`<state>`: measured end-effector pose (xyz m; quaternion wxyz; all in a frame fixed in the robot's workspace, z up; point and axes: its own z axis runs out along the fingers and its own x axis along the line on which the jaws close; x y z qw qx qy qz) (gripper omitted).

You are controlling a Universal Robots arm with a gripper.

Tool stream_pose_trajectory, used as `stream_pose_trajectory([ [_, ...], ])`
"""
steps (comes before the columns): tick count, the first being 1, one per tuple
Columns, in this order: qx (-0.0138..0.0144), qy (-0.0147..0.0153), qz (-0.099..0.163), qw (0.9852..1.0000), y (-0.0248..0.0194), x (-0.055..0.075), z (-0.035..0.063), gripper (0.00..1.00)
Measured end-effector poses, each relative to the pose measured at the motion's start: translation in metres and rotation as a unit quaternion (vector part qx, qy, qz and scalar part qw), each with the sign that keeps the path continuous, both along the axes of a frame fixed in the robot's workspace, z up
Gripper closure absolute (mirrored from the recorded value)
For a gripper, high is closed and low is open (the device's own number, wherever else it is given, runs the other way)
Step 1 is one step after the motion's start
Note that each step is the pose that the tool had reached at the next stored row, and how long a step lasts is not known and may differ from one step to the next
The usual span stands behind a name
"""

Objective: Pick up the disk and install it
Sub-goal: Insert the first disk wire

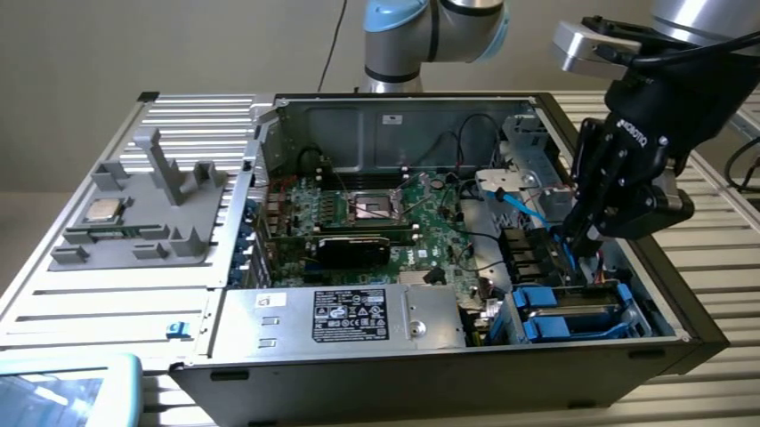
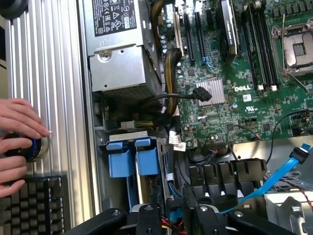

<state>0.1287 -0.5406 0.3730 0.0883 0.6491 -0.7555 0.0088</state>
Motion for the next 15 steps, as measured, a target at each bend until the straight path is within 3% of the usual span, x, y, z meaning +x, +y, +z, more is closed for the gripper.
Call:
stream_pose_trajectory([
  [8,0.0,0.0024,0.0,1.0,-0.0008,0.0004,-0.0015,0.71],
  [10,0.0001,0.0025,0.0,1.0,-0.0018,0.0004,-0.0016,0.84],
  [15,0.0009,0.0028,0.0,1.0,-0.0044,0.0005,-0.0012,0.84],
])
